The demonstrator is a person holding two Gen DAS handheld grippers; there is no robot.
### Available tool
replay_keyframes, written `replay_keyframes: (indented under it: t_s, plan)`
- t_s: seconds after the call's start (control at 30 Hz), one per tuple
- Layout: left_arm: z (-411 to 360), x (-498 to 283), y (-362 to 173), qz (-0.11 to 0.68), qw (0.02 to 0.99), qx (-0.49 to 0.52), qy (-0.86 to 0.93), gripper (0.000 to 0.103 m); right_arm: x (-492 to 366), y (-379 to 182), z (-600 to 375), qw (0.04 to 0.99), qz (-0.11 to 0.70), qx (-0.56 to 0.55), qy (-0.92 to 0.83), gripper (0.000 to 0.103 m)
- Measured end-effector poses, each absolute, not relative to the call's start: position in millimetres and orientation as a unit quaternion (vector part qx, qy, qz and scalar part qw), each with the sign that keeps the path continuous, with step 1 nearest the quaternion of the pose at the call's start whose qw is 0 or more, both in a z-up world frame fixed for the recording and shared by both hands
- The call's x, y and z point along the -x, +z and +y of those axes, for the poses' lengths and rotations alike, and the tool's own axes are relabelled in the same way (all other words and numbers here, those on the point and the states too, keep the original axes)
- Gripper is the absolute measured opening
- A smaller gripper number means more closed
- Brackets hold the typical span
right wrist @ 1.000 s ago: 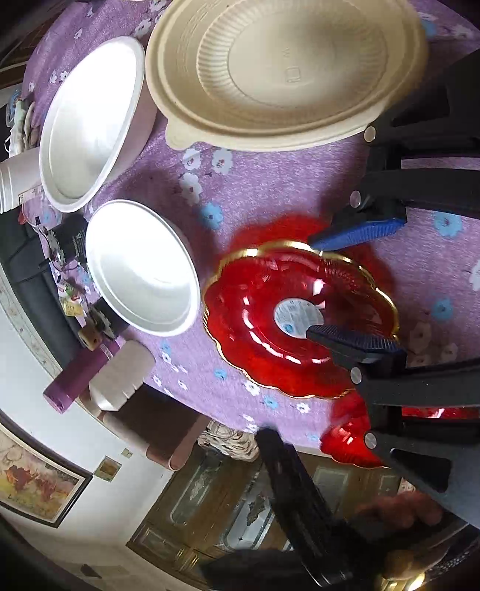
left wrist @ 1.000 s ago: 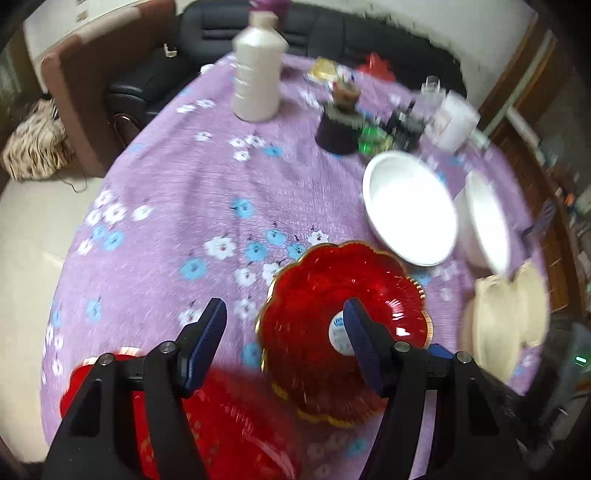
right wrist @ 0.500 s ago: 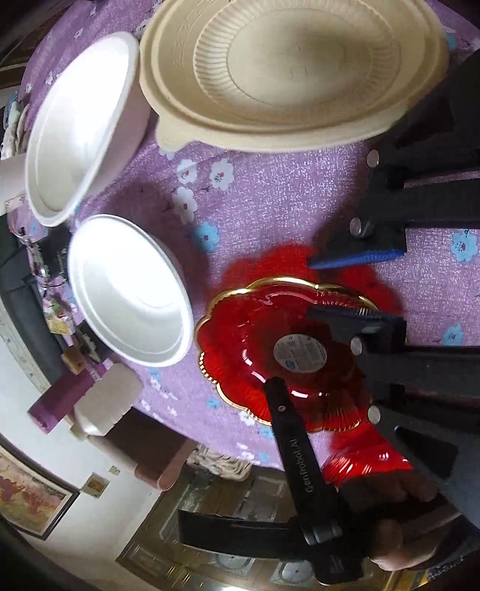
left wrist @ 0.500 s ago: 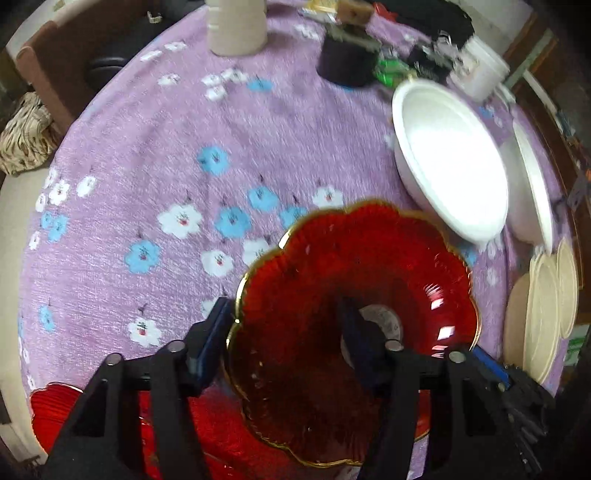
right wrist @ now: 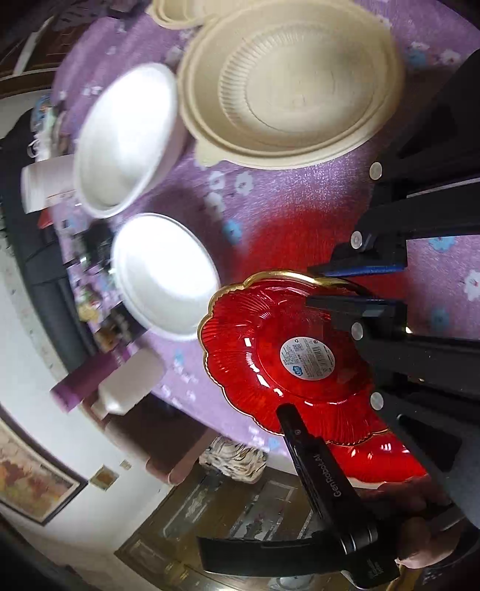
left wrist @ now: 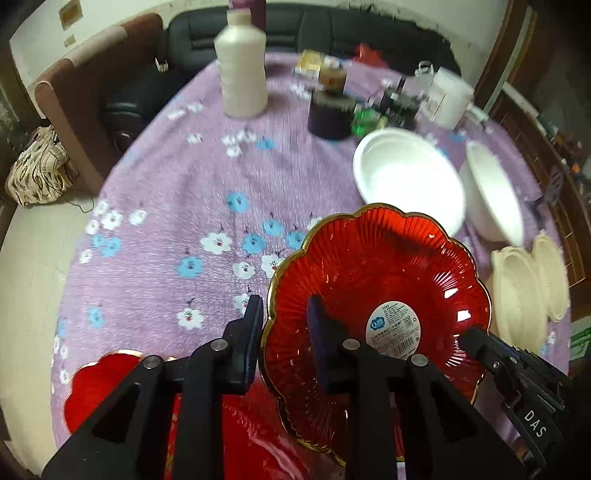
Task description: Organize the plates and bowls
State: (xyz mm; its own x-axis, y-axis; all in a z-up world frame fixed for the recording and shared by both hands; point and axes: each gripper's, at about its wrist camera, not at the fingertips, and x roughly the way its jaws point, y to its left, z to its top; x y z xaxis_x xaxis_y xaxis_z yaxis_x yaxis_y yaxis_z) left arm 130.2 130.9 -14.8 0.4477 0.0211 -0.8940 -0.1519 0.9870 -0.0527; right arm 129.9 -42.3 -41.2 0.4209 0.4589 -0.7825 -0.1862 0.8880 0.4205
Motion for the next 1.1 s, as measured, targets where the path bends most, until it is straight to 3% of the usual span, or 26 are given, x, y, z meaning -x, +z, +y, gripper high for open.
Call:
replay_keyframes:
  t_s: [0.5,1.1]
  plan:
    - [183.7,-21.6,32.3,0.434,0.887,0.118,0.106,0.022,-57.5,9.3,8.6,0.847,0.443,-0.091,0.281,0.008]
    - [237.9,35.6,-26.7,0.447,0.859,0.167,0.184,0.022,-22.1,-28.6,92.0,0.816,0.474,-0.015,0.329,0.008]
